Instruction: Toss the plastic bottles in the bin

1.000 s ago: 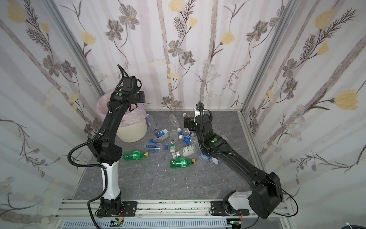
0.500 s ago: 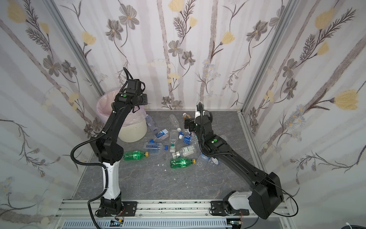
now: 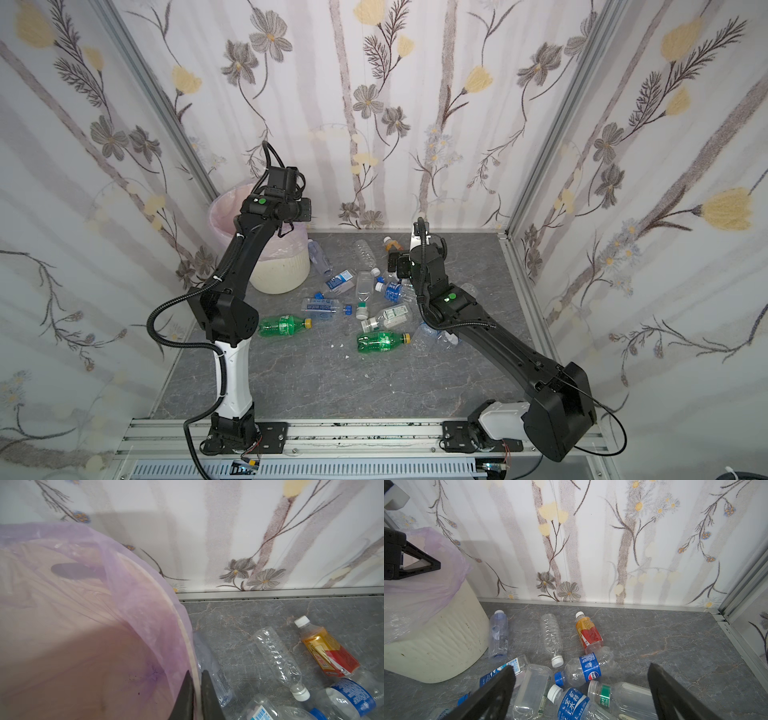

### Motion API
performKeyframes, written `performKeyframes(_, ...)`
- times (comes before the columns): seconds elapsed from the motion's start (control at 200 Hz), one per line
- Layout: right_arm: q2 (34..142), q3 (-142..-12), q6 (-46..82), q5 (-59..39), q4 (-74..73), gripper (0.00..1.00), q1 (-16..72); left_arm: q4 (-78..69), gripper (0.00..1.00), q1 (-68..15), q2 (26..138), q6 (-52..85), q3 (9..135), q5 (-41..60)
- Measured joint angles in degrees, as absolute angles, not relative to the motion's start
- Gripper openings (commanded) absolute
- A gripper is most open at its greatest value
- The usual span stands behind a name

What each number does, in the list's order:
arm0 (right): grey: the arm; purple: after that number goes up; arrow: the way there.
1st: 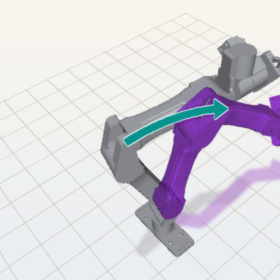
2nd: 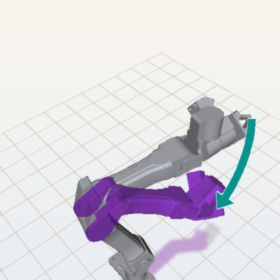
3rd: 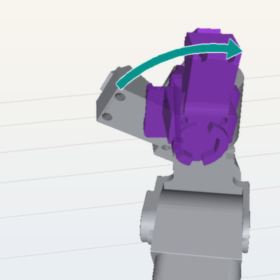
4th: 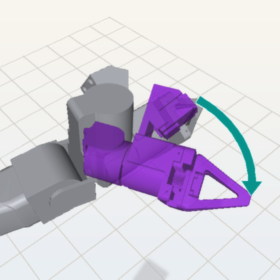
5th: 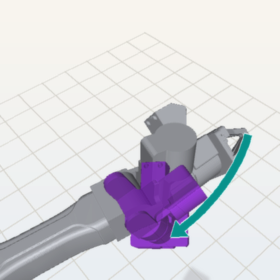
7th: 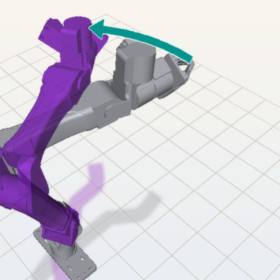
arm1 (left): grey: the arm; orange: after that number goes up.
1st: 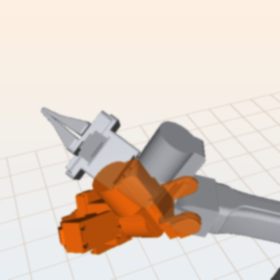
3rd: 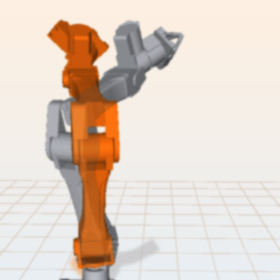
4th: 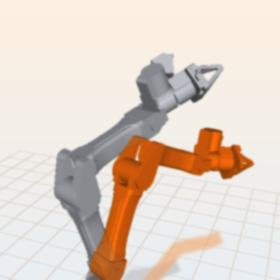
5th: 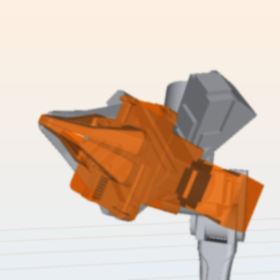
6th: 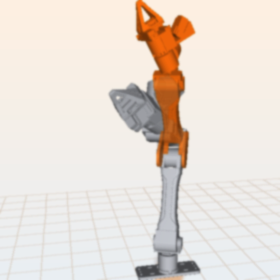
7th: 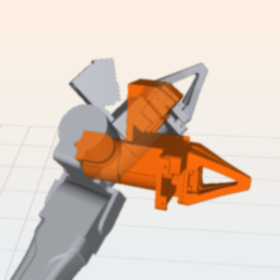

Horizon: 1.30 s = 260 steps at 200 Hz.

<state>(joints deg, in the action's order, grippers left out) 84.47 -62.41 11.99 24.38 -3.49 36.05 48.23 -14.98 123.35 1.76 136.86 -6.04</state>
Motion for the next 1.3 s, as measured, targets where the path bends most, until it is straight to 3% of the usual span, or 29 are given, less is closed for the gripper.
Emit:
performKeyframes(0.525,82.8,-61.0,13.0,24.9,-3.6,1.0,36.1,48.4,0.02,-17.3,123.4,0.9,137.5,-3.1)
performKeyframes(1.299,82.6,-59.9,15.2,29.0,-3.4,1.0,36.0,49.7,0.01,-18.2,124.1,-0.4,139.8,5.4)
